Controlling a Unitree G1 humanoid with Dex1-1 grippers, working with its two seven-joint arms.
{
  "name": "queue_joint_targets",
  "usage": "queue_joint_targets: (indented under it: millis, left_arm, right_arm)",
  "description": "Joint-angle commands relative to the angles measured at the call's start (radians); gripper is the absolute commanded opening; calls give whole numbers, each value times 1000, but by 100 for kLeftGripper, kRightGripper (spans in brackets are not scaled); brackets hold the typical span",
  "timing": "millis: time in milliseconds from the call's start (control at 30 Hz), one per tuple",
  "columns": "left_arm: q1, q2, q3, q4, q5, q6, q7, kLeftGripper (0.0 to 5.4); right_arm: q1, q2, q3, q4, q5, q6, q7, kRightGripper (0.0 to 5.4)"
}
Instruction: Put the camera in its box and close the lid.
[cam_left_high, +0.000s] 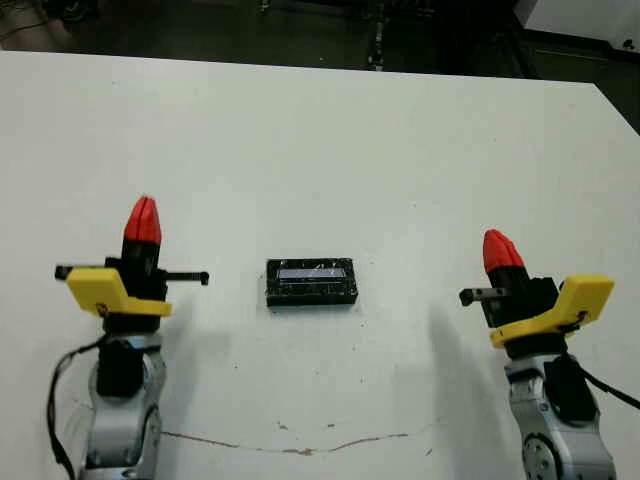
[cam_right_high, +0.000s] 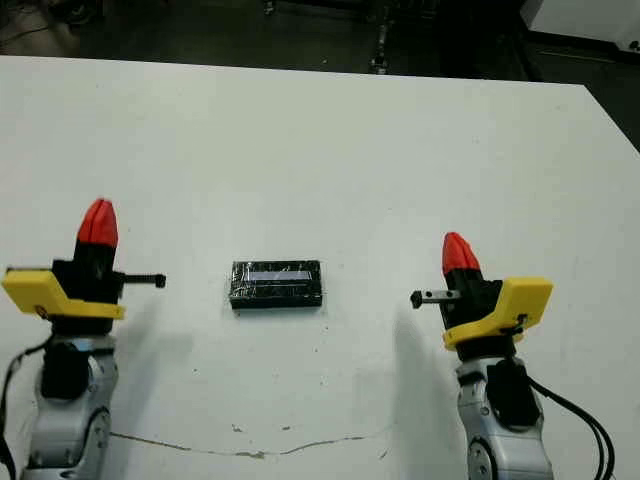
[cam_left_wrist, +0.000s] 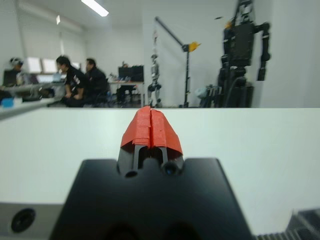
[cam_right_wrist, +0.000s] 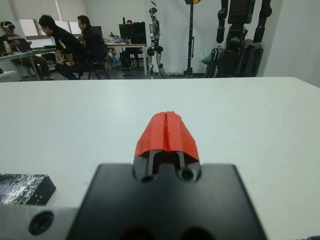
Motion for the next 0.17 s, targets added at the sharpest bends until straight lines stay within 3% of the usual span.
queue_joint_targets:
  millis: [33, 167]
  left_arm:
    - [44, -7, -6, 5, -18, 5, -9, 1]
    - [55, -2, -28, -26, -10, 32, -15, 1]
  right_arm:
    - [-11, -12, -11, 7, -3, 24, -9, 0]
    - [-17, -9, -9, 0, -5, 42, -19, 0]
